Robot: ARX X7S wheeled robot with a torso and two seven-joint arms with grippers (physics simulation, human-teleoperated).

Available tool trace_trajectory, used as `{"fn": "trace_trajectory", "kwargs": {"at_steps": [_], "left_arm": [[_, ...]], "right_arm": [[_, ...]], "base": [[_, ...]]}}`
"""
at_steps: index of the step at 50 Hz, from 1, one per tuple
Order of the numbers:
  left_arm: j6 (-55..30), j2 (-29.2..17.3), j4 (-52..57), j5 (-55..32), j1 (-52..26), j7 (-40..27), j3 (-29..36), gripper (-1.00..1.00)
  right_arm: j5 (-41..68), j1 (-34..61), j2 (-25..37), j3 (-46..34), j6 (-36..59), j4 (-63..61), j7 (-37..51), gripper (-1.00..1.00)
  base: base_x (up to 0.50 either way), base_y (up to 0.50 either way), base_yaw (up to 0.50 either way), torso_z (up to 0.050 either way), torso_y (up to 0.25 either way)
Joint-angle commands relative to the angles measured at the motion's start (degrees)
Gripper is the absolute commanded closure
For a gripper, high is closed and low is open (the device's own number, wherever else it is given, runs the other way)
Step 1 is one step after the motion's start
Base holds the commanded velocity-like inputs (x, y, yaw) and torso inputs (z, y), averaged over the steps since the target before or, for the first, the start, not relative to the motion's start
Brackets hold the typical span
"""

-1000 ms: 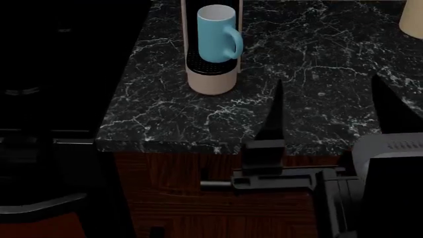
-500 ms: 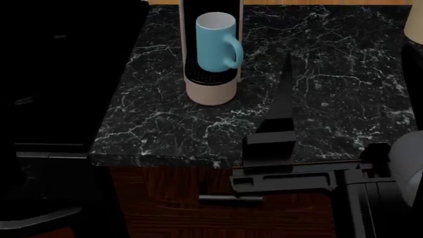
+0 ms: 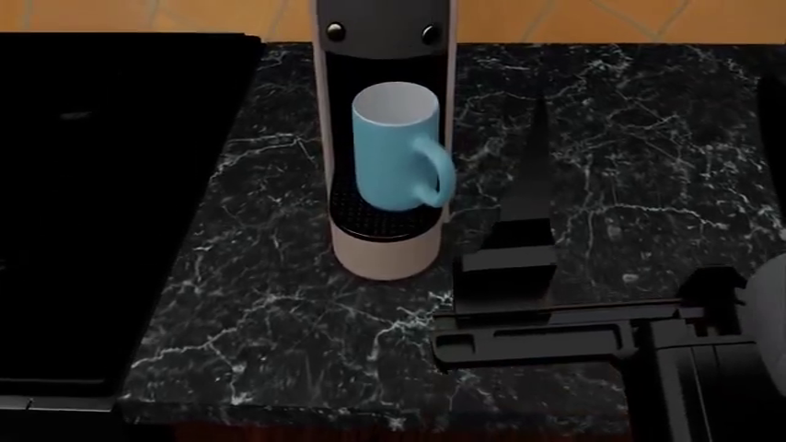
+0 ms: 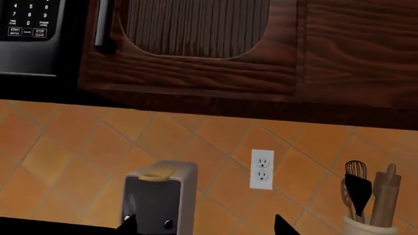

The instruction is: Pick the mug from under the coffee machine dispenser and place it on the counter.

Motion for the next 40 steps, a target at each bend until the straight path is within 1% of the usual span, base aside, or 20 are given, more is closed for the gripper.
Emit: {"fn": "trace_trajectory", "kwargs": {"at_steps": [1, 10, 17, 31, 37, 40], "left_arm": [[1.0, -0.9, 0.3, 0.6, 0.0, 0.3, 0.4, -1.0], [1.8, -2.0, 0.8, 0.8, 0.7, 0.7, -0.1, -1.0], [2.4, -2.7, 1.1, 0.6, 1.1, 1.0, -0.1, -1.0], [3.5, -3.4, 1.3, 0.7, 1.4, 1.2, 0.5, -1.0], [3.9, -3.7, 1.4, 0.9, 1.5, 1.3, 0.8, -1.0], [4.3, -3.9, 1.5, 0.7, 1.3, 1.0, 1.0, -1.0]], "right_arm": [[-0.3, -0.4, 0.4, -0.4, -0.6, 0.0, -0.3, -1.0], [0.0, -0.5, 1.0, -0.9, -1.6, -0.4, 0.7, -1.0], [-0.5, -0.5, 2.4, -2.9, -3.5, -0.5, 1.0, -1.0], [-2.5, 0.1, 8.6, -10.8, -12.4, -0.5, 2.4, -1.0], [-3.5, 0.8, 11.7, -14.9, -17.0, -0.5, 3.0, -1.0], [-4.2, 0.8, 13.9, -17.3, -19.8, -0.5, 3.0, -1.0]], "base": [[0.39, 0.0, 0.0, 0.0, 0.0], [0.39, 0.0, 0.0, 0.0, 0.002], [0.39, 0.0, 0.0, 0.0, 0.0], [0.36, 0.0, 0.0, 0.0, 0.001], [0.27, 0.0, 0.0, 0.0, 0.002], [0.0, 0.0, 0.0, 0.0, 0.0]]}}
